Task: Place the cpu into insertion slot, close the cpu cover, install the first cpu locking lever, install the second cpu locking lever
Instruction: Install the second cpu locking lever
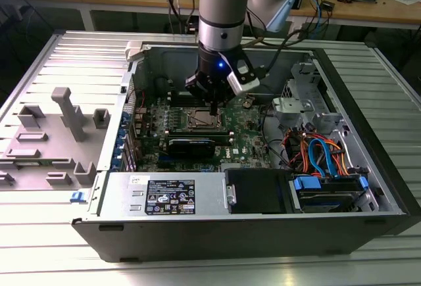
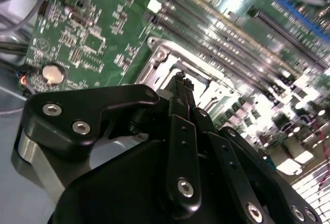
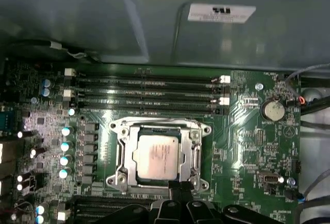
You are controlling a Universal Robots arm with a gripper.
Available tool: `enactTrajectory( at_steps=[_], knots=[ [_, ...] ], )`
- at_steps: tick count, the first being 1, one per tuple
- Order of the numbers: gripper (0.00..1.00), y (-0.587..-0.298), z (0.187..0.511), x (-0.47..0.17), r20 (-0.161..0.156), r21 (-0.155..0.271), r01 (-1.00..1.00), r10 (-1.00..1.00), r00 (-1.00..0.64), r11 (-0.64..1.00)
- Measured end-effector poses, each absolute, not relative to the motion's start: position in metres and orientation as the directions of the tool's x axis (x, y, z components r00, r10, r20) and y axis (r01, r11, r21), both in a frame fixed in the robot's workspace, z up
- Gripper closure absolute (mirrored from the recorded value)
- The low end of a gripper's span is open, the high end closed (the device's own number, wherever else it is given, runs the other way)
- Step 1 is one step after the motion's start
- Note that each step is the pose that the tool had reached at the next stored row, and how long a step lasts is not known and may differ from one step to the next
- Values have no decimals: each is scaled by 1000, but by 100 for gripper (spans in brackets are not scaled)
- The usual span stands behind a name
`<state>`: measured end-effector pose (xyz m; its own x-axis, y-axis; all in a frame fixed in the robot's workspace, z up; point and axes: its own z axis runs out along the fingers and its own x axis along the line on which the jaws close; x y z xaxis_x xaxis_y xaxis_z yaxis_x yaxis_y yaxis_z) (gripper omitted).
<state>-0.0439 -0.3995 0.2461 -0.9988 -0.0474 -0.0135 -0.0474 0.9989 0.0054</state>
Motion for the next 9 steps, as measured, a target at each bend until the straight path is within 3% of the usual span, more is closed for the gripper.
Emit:
enactTrajectory(
  at_steps=[9],
  knots=[
    [89, -415, 246, -53, -14, 12, -47, -47, -999, 999]
  ],
)
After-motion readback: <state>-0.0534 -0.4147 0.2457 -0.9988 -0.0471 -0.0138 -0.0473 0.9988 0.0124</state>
